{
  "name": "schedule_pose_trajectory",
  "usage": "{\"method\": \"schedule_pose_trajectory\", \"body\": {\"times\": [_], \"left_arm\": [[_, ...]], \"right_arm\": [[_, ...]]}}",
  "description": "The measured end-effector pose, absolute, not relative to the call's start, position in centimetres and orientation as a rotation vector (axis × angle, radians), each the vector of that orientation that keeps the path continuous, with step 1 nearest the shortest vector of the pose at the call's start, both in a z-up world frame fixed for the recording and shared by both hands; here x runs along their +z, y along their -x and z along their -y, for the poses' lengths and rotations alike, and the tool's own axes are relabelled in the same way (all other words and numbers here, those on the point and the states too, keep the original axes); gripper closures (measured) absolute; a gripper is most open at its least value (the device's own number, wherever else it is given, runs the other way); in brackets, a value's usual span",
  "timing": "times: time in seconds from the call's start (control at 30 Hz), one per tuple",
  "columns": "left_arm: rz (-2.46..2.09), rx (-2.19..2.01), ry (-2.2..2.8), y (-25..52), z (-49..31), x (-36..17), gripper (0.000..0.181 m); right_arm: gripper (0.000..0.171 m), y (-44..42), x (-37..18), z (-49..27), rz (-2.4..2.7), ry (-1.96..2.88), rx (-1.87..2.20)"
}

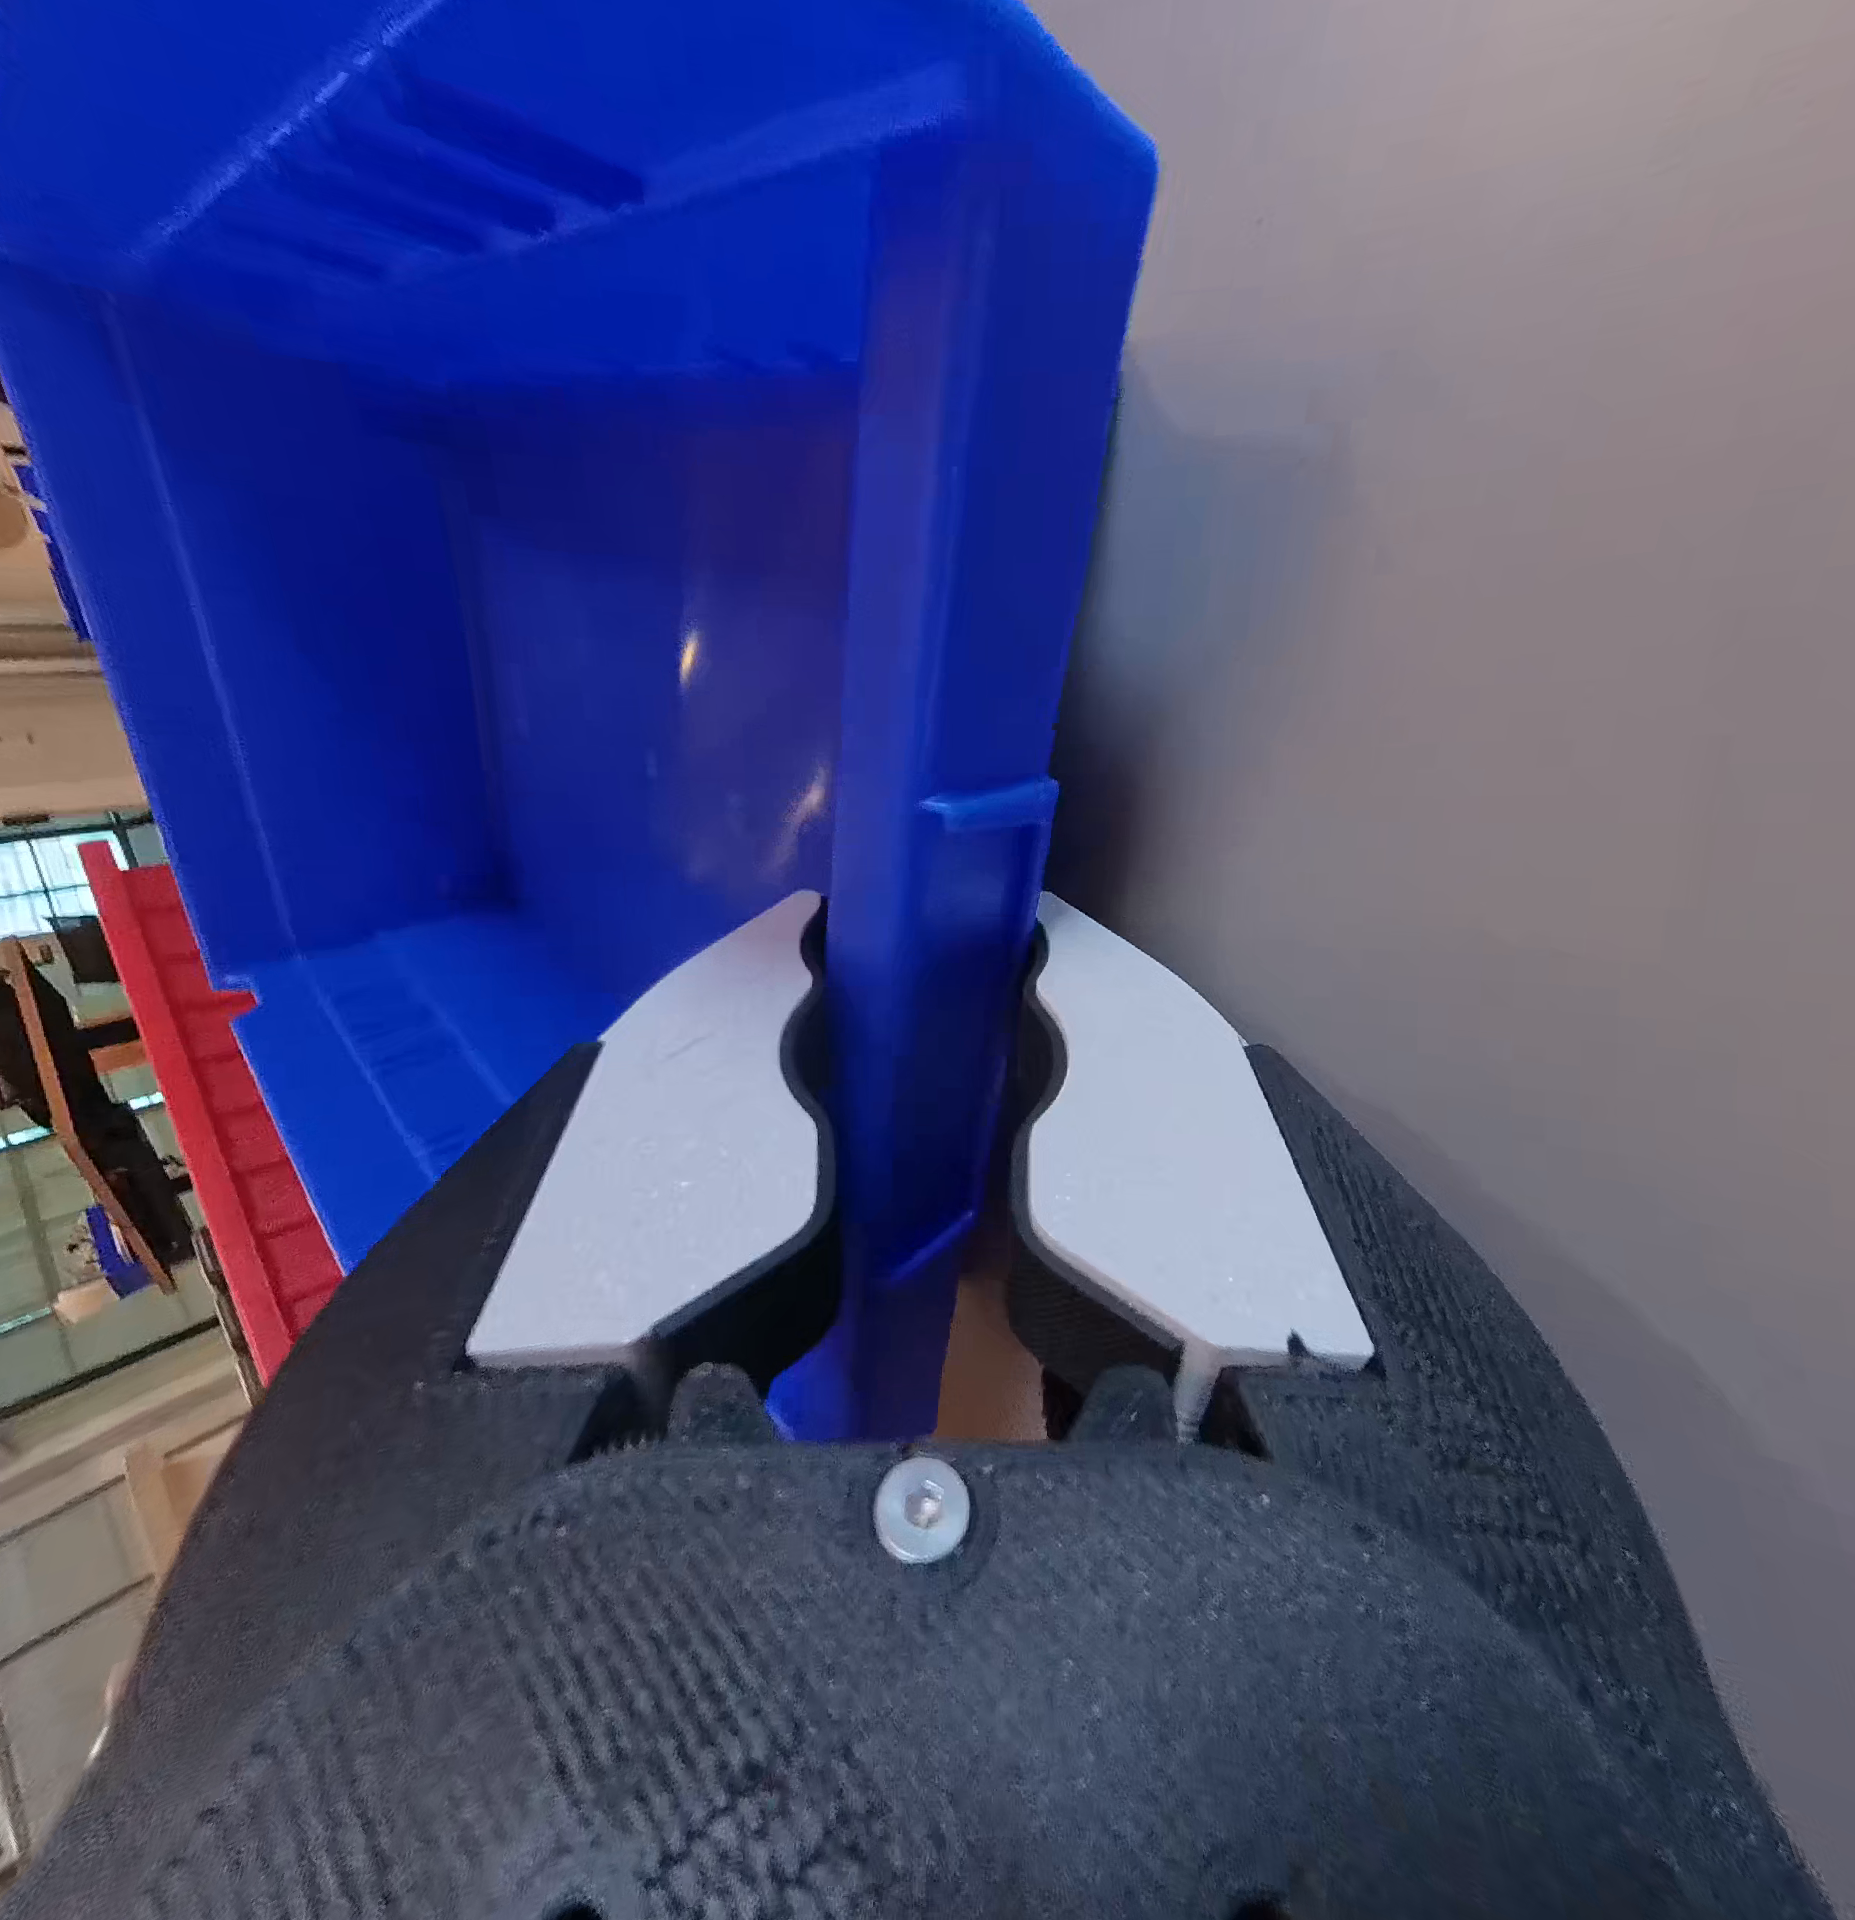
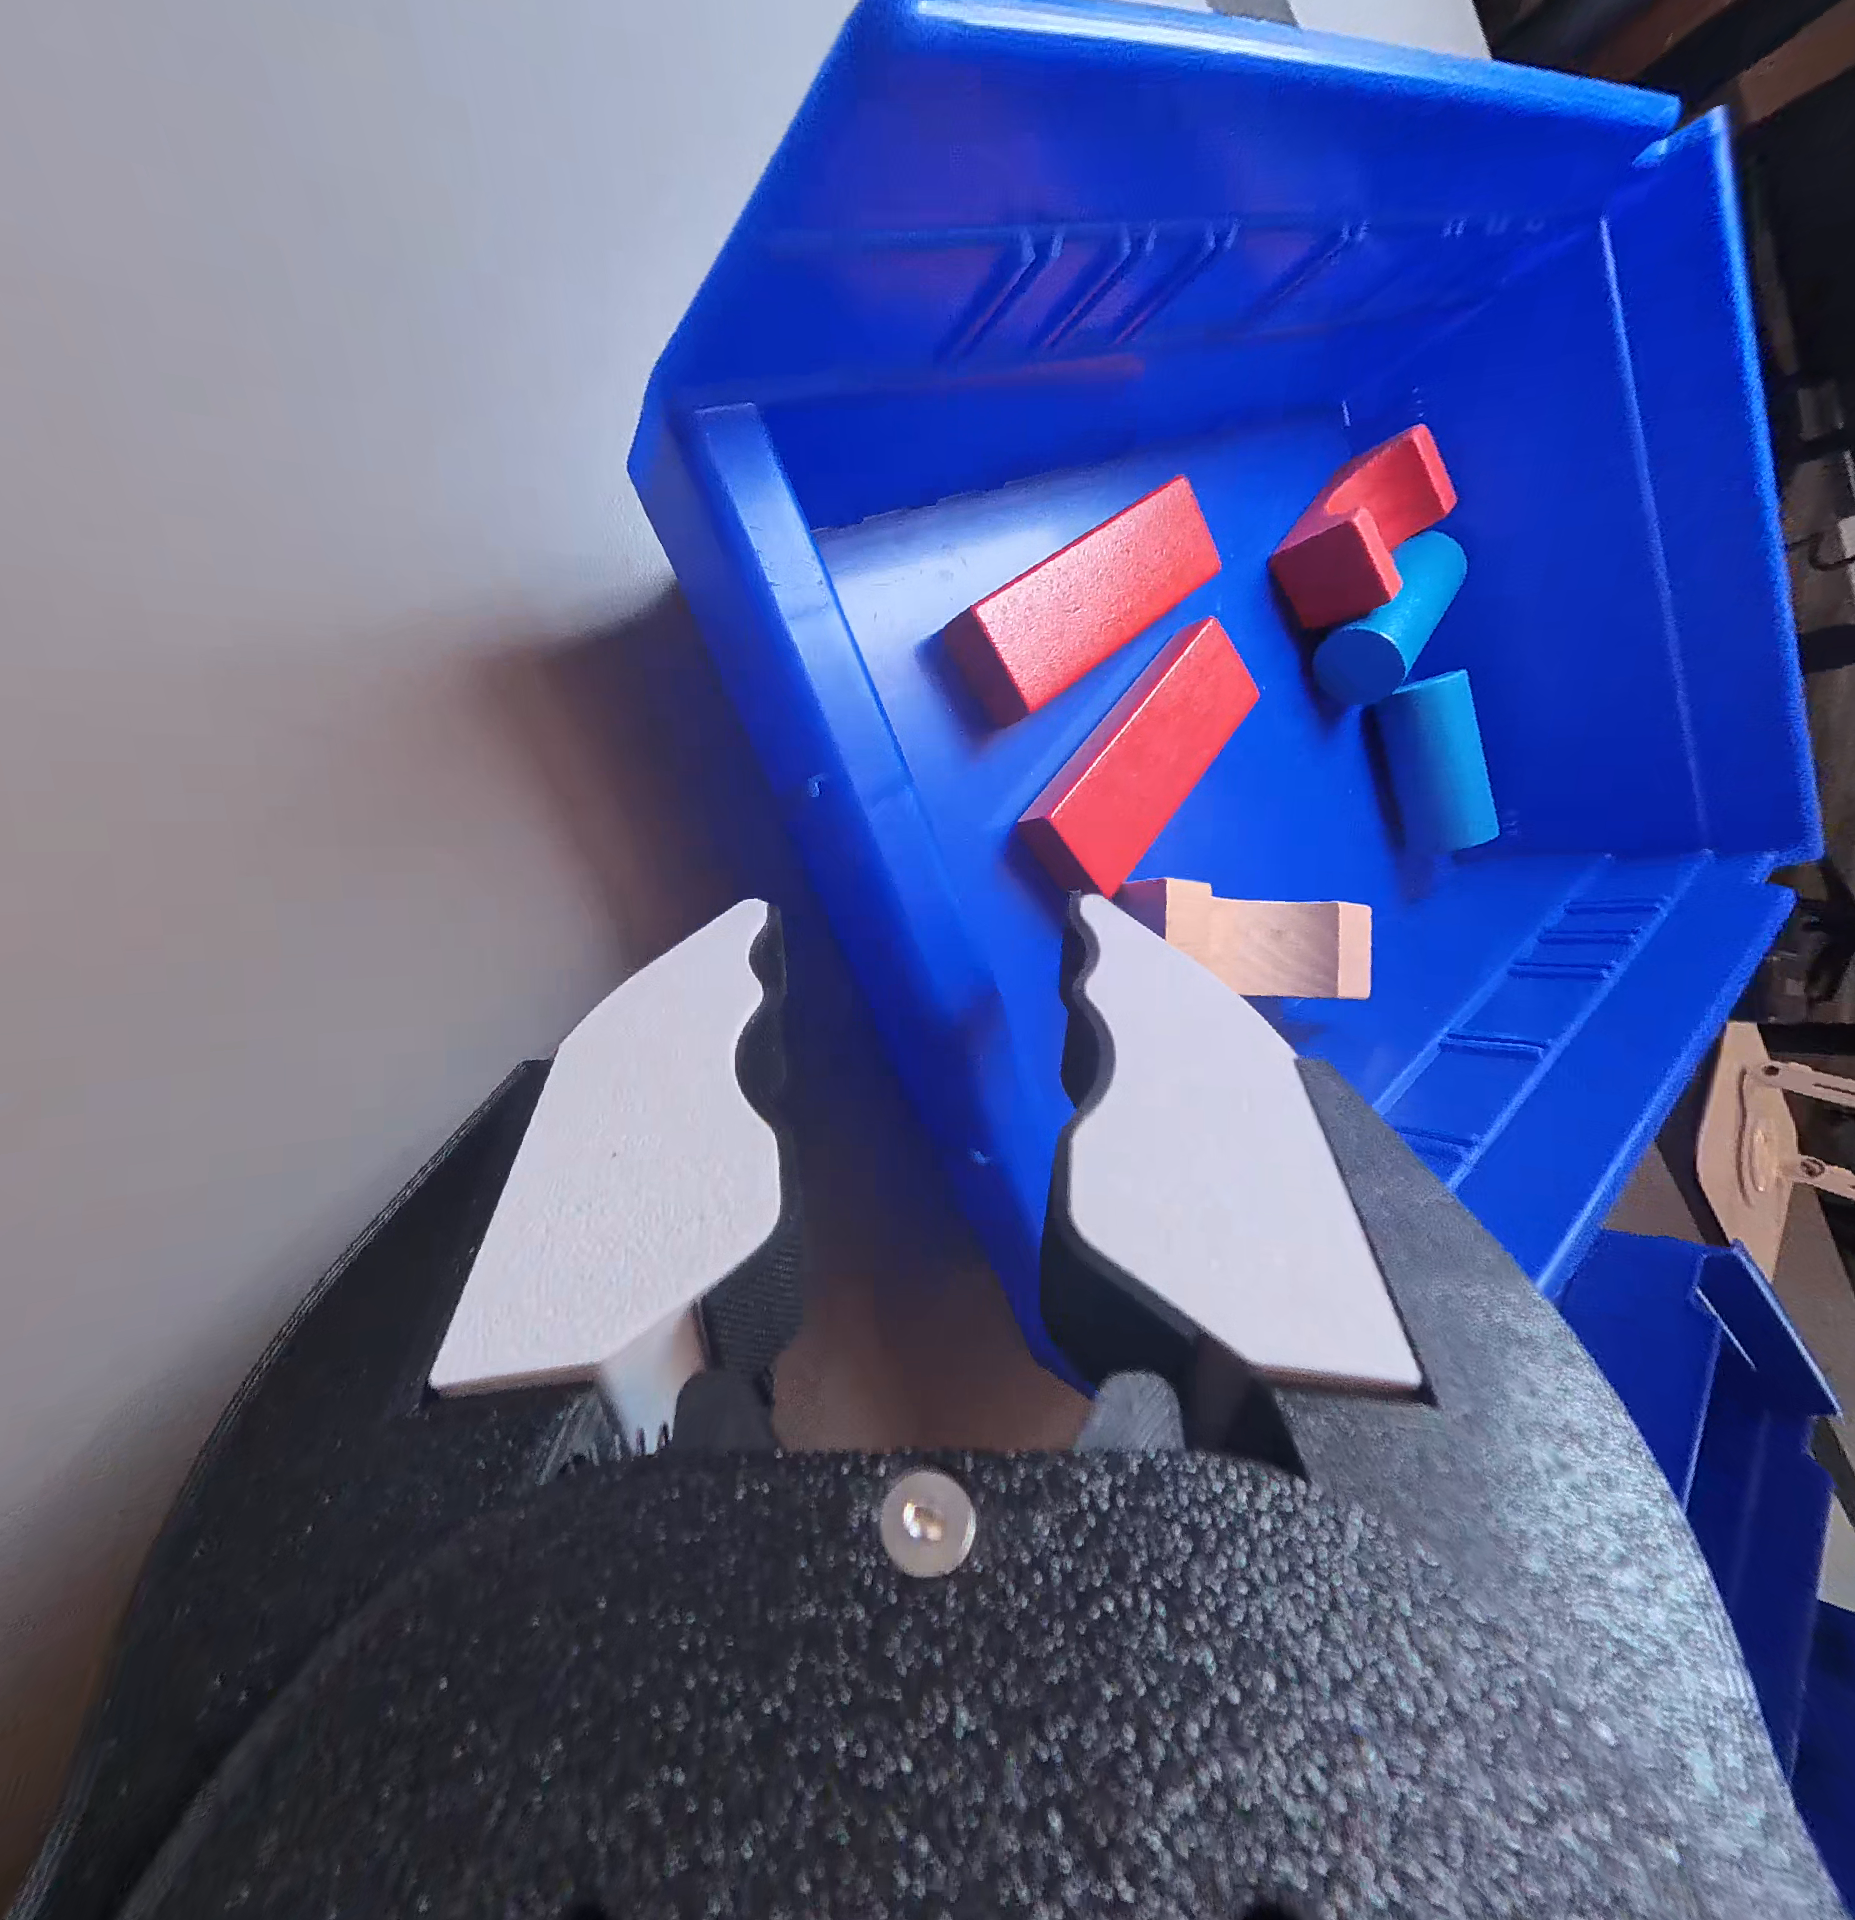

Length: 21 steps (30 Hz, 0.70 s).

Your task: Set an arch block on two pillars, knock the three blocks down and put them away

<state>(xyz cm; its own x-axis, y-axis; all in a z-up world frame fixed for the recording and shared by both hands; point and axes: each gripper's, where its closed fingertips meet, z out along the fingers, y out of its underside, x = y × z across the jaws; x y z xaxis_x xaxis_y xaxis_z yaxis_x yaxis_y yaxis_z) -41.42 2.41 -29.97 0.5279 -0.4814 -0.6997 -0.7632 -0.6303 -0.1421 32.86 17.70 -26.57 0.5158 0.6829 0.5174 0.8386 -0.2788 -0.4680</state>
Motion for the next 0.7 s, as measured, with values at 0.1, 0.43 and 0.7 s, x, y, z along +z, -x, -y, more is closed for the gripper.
{"method": "schedule_pose_trajectory", "body": {"times": [0.1, 0.43, 0.7], "left_arm": [[-1.11, 0.823, 2.297, 39.1, -2.9, -29.9, 0.151], [-1.492, 0.495, 1.92, 17.3, -2.8, -29.9, 0.15], [-1.688, 0.413, 1.69, 4.1, -10.3, -29.8, 0.15]], "right_arm": [[0.121, -33.0, -25.3, -17.0, 1.156, 1.997, -0.25], [0.118, -41.5, -18.6, -16.9, 0.333, 1.902, -0.054], [0.113, -42.8, -23.9, -19.3, 0.153, 2.009, 0.012]]}}
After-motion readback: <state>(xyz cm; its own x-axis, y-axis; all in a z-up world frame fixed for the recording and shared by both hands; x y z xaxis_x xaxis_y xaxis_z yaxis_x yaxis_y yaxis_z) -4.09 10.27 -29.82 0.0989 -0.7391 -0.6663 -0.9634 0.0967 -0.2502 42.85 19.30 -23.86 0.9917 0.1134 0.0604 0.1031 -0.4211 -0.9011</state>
